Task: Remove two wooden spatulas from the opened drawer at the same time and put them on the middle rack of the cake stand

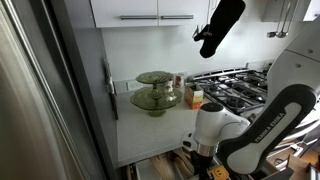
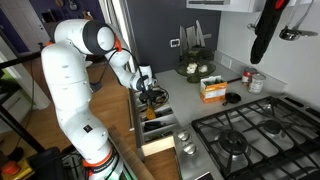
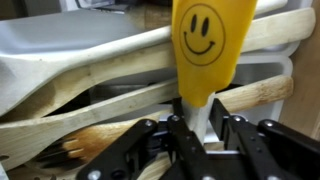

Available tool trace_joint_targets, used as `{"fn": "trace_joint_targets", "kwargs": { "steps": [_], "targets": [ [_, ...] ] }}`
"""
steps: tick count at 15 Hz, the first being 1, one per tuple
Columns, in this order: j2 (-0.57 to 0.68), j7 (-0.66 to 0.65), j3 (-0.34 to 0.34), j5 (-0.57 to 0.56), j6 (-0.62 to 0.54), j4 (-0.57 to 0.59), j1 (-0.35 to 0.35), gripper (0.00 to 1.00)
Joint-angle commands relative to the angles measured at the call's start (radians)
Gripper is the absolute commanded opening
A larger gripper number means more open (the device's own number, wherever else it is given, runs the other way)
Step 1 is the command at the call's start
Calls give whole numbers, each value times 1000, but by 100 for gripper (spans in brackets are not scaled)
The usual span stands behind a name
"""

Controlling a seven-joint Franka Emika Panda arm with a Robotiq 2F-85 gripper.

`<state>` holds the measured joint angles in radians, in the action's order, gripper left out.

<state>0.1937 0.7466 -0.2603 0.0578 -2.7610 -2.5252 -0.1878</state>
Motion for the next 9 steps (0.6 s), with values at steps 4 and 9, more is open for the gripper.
{"fn": "trace_joint_targets", "kwargs": {
  "steps": [4,9],
  "targets": [
    [-118,-84,-10,-50,43,-59,3,8],
    [-250,-137,-2,-115,229,-48,-23,8]
  ]
}}
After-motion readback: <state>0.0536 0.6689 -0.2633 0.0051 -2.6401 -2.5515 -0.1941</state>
